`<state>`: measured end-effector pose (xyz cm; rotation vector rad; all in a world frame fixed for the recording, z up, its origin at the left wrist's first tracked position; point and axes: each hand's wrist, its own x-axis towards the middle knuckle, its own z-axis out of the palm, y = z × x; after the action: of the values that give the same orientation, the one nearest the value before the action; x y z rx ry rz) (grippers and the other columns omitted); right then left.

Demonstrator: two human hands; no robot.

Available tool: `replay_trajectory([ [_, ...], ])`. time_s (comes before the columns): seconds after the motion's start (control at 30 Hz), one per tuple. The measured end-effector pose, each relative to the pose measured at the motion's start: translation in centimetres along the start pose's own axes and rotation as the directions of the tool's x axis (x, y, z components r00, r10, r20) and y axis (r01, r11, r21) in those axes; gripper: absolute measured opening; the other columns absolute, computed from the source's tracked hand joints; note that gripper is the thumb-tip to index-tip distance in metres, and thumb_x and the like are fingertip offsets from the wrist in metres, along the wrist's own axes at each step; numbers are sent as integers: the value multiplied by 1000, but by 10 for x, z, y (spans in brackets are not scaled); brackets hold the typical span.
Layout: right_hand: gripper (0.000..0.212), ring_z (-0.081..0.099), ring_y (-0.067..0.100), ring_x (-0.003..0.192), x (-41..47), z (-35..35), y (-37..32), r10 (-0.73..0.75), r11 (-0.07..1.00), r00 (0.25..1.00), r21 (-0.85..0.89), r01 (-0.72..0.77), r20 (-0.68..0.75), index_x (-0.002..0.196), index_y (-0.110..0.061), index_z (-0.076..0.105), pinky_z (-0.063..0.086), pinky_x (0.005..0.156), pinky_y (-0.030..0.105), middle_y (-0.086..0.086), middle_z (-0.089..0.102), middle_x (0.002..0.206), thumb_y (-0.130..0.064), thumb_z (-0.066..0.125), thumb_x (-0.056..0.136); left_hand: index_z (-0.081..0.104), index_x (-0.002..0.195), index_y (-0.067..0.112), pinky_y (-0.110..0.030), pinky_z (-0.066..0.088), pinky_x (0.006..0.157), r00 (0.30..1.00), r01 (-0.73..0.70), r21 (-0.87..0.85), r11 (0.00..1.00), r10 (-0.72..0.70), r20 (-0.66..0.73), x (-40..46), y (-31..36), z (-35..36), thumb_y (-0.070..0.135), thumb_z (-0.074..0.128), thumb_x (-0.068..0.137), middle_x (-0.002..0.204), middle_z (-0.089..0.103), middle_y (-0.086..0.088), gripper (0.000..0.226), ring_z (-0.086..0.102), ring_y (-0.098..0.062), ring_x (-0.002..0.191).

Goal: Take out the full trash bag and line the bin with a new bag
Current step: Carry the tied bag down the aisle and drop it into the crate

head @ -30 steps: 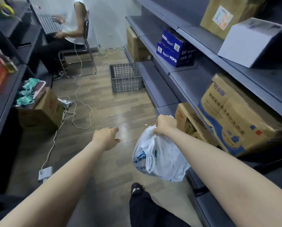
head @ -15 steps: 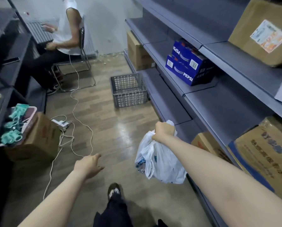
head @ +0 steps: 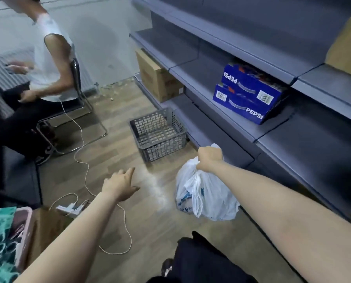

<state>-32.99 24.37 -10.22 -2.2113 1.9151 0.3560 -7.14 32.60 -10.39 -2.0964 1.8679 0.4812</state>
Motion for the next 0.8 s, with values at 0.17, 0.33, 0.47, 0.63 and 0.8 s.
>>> replay_trajectory([
  [0.17, 32, 32, 13, 56, 88, -17, -32, 66, 996, 998, 60, -65, -22, 57, -18, 32, 19, 49, 24, -5, 37, 56, -9, 53, 80, 21, 147, 24, -45, 36, 105, 997, -64, 53, 997, 61, 56, 91, -24, -34, 48, 52, 90, 146, 36, -6, 69, 34, -26, 135],
  [0.33, 33, 29, 12, 51, 192, -38, -55, 80, 993, 997, 86, -81, 20, 56, -18, 32, 25, 55, 24, -5, 37, 56, -10, 55, 79, 22, 146, 24, -44, 36, 104, 989, -117, 91, 989, 108, 102, 195, -38, -71, 47, 52, 90, 146, 35, -6, 68, 33, -27, 135],
  [0.47, 26, 41, 16, 64, 269, -56, -69, 81, 992, 992, 93, -90, 95, 65, -16, 38, 33, 67, 24, -5, 39, 60, -15, 57, 83, 27, 144, 22, -41, 37, 104, 987, -128, 84, 988, 118, 111, 284, -49, -113, 47, 51, 91, 143, 39, -8, 64, 37, -28, 133],
  [0.63, 33, 33, 11, 50, 355, -76, -85, 111, 986, 984, 112, -127, 139, 61, -16, 32, 21, 47, 24, -4, 38, 59, -11, 57, 82, 24, 146, 22, -40, 38, 105, 979, -147, 65, 987, 135, 154, 368, -57, -145, 49, 50, 90, 144, 39, -7, 67, 38, -27, 132],
  [0.8, 34, 29, 10, 49, 428, -95, -94, 151, 975, 981, 146, -168, 124, 59, -18, 31, 18, 47, 24, -5, 36, 57, -10, 55, 81, 23, 146, 25, -40, 39, 103, 967, -175, 84, 981, 155, 201, 435, -72, -168, 48, 50, 90, 143, 39, -6, 66, 37, -26, 133],
])
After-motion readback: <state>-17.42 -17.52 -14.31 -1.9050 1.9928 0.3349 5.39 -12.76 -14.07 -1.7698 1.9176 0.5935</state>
